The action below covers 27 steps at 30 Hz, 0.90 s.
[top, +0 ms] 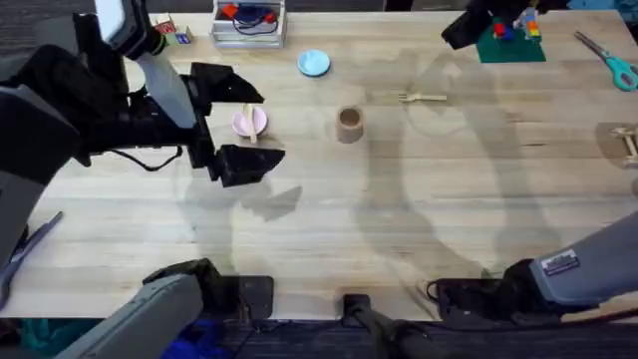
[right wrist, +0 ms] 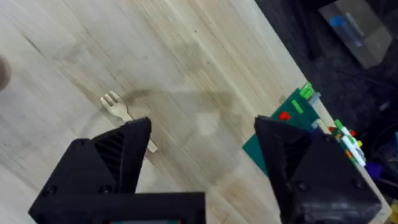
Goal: Pick up a utensil and set it on the pink plate, then put the other utensil in the container.
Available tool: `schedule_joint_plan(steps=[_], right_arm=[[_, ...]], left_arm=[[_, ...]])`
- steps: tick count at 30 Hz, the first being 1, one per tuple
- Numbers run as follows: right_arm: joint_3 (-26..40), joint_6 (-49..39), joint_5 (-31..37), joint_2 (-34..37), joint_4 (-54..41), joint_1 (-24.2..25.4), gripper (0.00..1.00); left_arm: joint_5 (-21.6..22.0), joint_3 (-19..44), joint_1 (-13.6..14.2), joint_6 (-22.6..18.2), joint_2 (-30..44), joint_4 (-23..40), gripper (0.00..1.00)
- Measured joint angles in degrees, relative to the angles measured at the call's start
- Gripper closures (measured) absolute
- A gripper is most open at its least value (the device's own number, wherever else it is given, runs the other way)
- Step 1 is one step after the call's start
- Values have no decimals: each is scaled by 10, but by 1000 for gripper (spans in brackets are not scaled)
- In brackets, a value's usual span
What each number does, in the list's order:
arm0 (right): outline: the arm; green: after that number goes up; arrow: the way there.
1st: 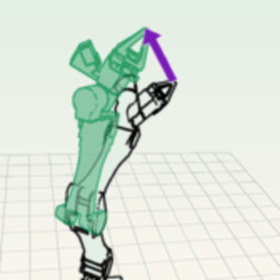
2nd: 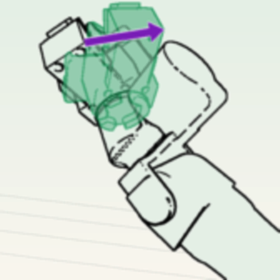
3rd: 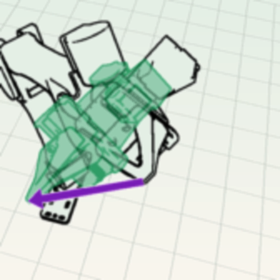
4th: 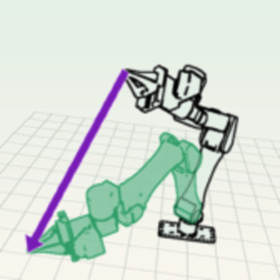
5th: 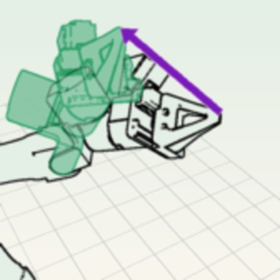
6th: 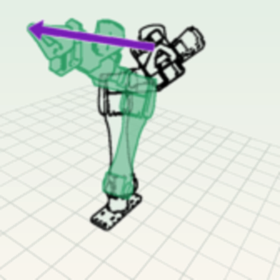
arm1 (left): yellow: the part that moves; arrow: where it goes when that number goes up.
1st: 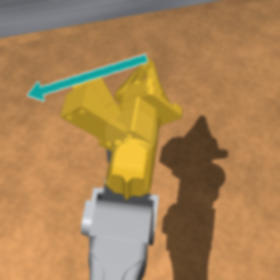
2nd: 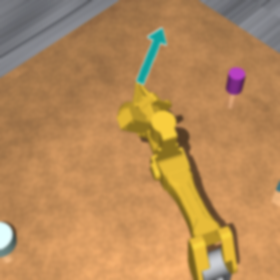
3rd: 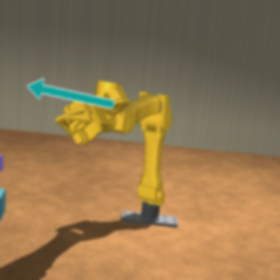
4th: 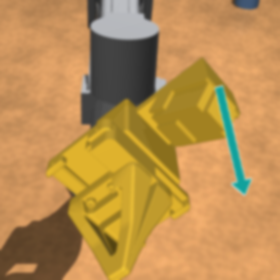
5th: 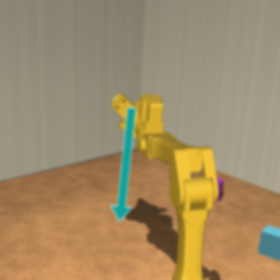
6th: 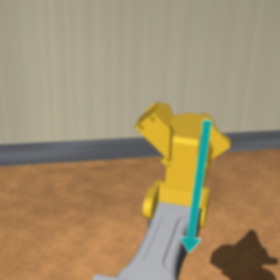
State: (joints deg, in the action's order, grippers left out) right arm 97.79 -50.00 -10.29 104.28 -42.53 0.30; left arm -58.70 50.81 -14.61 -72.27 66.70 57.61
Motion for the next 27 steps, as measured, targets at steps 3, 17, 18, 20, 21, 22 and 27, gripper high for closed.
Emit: schedule_joint_plan(steps=[3,17,18,20,21,22,27], right_arm=[[44,0,-1,28,-35,0,8],[215,0,-20,163,-172,2,10],[215,0,-23,166,-186,2,9],[215,0,-27,171,-205,2,8],[215,0,-27,171,-205,2,8],[216,0,-27,171,-207,2,8],[217,0,-29,171,-236,2,6]], left_arm=[[0,0,0,0,0,0,8],[0,0,0,0,0,0,8],[0,0,0,0,0,0,8],[0,0,0,0,0,0,8],[0,0,0,0,0,0,8],[0,0,0,0,0,0,8],[0,0,0,0,0,0,8]])
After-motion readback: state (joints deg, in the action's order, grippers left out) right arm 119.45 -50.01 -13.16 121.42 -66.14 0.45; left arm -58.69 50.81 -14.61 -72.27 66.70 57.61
